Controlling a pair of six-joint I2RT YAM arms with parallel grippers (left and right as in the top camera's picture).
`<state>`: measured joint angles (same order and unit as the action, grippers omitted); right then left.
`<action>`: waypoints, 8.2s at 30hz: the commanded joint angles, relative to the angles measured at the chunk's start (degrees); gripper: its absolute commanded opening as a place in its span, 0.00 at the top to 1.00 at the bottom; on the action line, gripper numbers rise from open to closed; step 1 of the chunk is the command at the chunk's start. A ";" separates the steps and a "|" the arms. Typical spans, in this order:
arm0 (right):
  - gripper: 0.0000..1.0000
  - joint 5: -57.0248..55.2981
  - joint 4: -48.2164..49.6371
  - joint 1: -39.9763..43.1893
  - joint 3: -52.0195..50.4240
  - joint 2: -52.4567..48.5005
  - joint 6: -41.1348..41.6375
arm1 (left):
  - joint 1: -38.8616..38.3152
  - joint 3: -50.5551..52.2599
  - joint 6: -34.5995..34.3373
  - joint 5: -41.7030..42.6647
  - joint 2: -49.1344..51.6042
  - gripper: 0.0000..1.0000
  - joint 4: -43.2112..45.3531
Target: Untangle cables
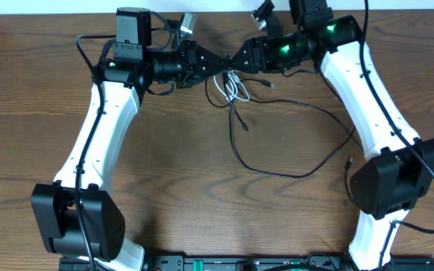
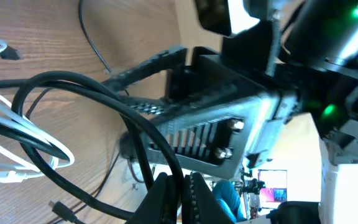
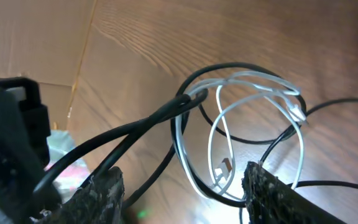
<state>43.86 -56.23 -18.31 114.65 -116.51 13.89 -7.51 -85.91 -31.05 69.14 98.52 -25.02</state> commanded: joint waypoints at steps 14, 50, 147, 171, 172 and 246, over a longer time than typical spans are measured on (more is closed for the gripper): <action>0.39 14.49 0.52 3.61 -0.09 -1.51 2.08 | 0.22 -0.57 7.65 5.97 -0.79 0.93 1.20; 0.39 18.21 6.78 -0.48 -0.09 -3.26 7.06 | 0.74 -0.57 7.91 6.71 -0.79 0.93 1.44; 0.99 -3.17 -10.19 4.33 -0.07 0.13 -0.68 | -16.74 -0.55 22.12 -32.52 2.10 0.54 -6.97; 0.99 -6.54 -11.28 4.35 -0.07 0.13 -1.11 | -14.99 -0.57 15.02 -32.30 5.18 0.92 -0.98; 0.99 -6.69 -11.37 4.35 -0.07 0.13 -1.11 | -14.88 -0.57 15.02 -32.30 5.18 0.92 -0.98; 0.37 21.18 27.19 -0.66 -25.42 3.02 -8.52 | -3.15 -0.57 -0.79 -14.12 5.11 0.93 -5.81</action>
<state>63.46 -30.28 -18.35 89.19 -115.13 3.27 -10.96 -85.95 -26.68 53.17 103.00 -32.45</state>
